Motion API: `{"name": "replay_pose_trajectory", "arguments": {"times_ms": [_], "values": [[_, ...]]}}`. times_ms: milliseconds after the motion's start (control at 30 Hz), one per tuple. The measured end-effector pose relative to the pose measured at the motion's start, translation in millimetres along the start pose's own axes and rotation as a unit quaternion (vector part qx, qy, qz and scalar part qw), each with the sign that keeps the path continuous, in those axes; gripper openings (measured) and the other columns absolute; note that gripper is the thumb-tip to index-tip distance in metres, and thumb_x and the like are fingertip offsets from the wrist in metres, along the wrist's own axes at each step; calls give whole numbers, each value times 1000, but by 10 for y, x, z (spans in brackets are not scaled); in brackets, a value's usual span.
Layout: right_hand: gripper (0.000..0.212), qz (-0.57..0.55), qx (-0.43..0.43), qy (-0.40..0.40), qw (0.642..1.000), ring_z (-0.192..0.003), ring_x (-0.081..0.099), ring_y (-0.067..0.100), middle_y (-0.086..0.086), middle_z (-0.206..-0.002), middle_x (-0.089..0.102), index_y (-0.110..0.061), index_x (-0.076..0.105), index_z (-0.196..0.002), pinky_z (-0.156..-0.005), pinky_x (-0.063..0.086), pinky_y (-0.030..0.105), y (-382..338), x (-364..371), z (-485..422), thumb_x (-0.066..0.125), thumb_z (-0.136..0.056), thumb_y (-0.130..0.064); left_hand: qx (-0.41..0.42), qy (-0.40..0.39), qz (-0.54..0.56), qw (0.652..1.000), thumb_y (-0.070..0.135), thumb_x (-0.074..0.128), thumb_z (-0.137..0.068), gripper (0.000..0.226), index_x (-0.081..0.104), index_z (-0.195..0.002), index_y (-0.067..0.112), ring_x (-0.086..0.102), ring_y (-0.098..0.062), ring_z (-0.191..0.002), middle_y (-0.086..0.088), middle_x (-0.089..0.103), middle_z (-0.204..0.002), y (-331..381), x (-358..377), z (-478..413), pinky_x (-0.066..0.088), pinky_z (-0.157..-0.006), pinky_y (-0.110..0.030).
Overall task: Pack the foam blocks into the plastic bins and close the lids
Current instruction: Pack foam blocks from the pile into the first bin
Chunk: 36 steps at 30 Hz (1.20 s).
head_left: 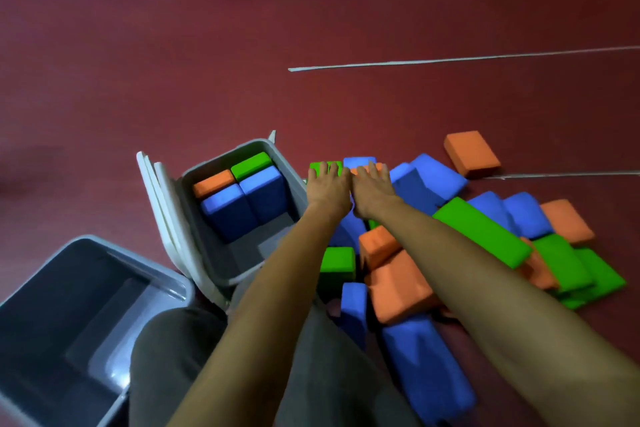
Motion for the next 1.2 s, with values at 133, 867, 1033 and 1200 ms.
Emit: {"name": "replay_pose_trajectory", "arguments": {"times_ms": [133, 867, 1033, 1200], "values": [[78, -3, 17, -41, 999, -152, 6, 37, 11, -162, 18, -18, 20, -158, -121, 3, 58, 247, 362, 303, 60, -92, -33, 22, -1, 13, 1000, 32, 52, -95, 46, 45, -138, 18, 35, -31, -137, -8, 45, -145, 449, 161, 161, 32, -105, -45], [54, 53, 31, -114, 992, -148, 19, 36, 8, -157, 31, -21, 34, -151, -120, 10, 57, 545, 1936, 89, 45, -99, -24, 75, -126, -1, 989, 24, 55, -89, 42, 51, -130, 15, 47, -29, -122, -7, 58, -129, 675, 1943, 115, 36, -97, -40], [53, 105, -6, -143, 984, -150, 16, 38, 6, -162, 26, -21, 25, -156, -121, 9, 58, 505, 2132, -224, 32, -104, -23, 62, -181, 0, 982, 35, 67, -86, 71, 35, -145, 11, 45, -29, -127, -8, 53, -136, 573, 2360, 87, 37, -99, -40], [58, 137, -31, -163, 977, -151, 14, 38, 5, -164, 20, -20, 17, -159, -120, 7, 59, 413, 2275, -381, 35, -103, -23, 69, -194, -7, 979, 27, 65, -86, 76, 29, -150, 9, 44, -29, -127, -10, 50, -139, 465, 2671, 117, 36, -101, -39]]}}
Point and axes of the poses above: each hand's wrist, its own z-axis away from the middle knuckle, its own x-axis out of the palm, y = z × x, the point moved 10 cm from there along -z, towards the middle knuckle
